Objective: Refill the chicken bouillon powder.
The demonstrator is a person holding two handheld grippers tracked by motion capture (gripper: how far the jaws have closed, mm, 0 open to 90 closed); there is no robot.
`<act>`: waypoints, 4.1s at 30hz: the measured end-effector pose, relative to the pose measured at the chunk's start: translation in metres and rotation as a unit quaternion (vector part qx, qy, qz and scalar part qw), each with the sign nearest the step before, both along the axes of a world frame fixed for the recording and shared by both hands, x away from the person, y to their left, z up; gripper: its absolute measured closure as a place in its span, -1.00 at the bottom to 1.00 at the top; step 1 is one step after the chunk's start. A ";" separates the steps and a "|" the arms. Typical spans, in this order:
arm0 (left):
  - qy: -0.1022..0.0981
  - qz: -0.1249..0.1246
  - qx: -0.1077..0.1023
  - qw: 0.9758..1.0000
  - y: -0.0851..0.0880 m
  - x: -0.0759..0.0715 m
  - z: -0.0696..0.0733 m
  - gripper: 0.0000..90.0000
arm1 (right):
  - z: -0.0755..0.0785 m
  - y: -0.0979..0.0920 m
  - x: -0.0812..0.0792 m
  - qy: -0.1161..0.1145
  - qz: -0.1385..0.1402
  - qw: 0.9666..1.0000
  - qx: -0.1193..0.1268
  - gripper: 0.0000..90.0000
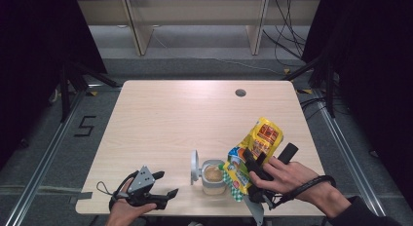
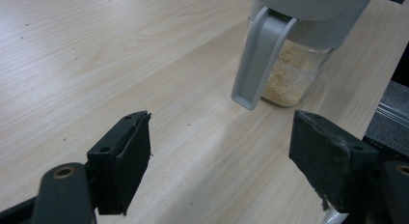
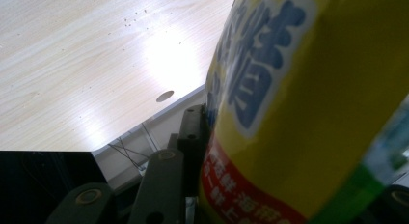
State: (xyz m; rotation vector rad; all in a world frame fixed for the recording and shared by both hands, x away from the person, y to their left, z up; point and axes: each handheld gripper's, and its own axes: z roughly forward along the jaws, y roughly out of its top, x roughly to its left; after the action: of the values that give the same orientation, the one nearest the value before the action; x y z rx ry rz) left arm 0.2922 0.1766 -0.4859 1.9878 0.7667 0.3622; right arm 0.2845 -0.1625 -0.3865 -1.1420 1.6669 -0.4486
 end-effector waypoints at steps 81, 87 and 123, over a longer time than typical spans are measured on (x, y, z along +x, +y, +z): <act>-0.001 0.001 0.003 1.000 0.000 0.000 0.000 -0.51 | -0.002 -0.001 -0.006 0.004 0.007 1.000 -0.003 0.61; 0.001 0.000 0.001 1.000 0.000 0.000 0.000 -0.51 | -0.002 -0.001 -0.006 0.004 0.007 1.000 -0.004 0.61; 0.001 0.004 -0.007 1.000 -0.001 0.000 0.000 -0.51 | -0.003 -0.001 -0.006 0.007 0.006 1.000 -0.001 0.62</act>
State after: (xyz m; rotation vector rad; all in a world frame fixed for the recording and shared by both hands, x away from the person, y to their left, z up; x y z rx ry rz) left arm 0.2917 0.1756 -0.4862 1.9729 0.7759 0.3578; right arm 0.2790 -0.1634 -0.3899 -1.1583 1.6711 -0.4371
